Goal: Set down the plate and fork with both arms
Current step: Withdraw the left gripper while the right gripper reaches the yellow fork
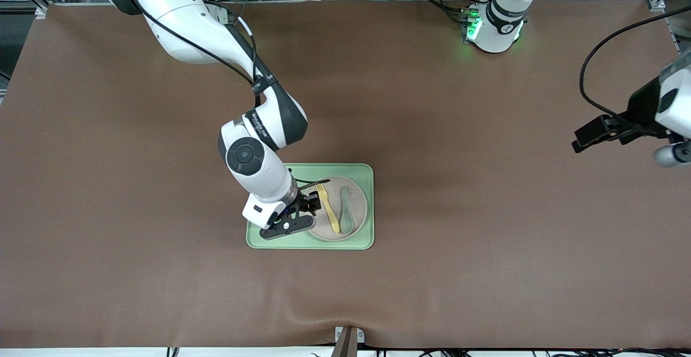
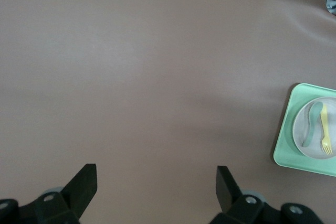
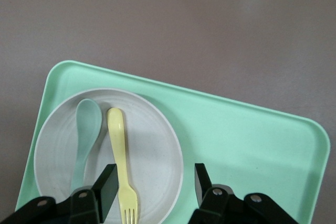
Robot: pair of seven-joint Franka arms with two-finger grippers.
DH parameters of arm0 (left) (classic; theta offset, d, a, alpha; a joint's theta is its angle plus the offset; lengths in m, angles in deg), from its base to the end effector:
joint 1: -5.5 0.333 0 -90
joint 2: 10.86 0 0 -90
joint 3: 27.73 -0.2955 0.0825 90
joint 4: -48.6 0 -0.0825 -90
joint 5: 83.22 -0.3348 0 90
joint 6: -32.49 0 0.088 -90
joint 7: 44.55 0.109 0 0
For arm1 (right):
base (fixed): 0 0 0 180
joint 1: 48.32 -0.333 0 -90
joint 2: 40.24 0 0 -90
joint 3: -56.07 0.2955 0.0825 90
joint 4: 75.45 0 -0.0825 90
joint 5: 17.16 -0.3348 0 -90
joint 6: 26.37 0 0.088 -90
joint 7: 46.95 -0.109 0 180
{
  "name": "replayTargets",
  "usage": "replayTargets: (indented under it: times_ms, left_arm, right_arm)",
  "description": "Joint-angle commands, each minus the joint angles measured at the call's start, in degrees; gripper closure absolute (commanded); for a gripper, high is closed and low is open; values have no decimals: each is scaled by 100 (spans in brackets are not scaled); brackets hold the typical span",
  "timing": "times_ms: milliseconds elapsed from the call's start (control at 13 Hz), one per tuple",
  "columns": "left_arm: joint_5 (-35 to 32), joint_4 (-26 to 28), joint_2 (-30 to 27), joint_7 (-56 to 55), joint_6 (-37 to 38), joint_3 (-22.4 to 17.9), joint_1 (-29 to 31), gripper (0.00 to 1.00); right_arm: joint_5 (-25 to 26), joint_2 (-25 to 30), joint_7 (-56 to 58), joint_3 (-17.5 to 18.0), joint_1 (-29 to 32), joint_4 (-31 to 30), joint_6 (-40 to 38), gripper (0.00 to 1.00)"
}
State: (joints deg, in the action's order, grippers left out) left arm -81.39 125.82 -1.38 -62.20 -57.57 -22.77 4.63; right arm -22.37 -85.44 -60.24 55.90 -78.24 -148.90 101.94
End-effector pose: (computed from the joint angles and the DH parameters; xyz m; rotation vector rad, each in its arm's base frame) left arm 0.5509 -0.0551 0.6093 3.0670 0.3185 0.0750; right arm 0.6115 0.3534 0.3020 -2.9835 -0.3567 -0.1953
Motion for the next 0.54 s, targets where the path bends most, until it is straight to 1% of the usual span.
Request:
replayTargets:
  times_ms: [0, 307, 460]
  left_arm:
    - [-104, 161, -357, 69, 199, 49, 69, 0]
    - [-104, 196, -393, 279, 244, 75, 113, 0]
    - [-95, 276, -402, 385, 235, 75, 122, 0]
  right_arm:
    - [160, -200, -174, -54, -101, 138, -8, 35]
    - [169, -507, -183, -54, -320, 138, 263, 41]
    - [169, -587, -191, -54, -382, 138, 343, 42]
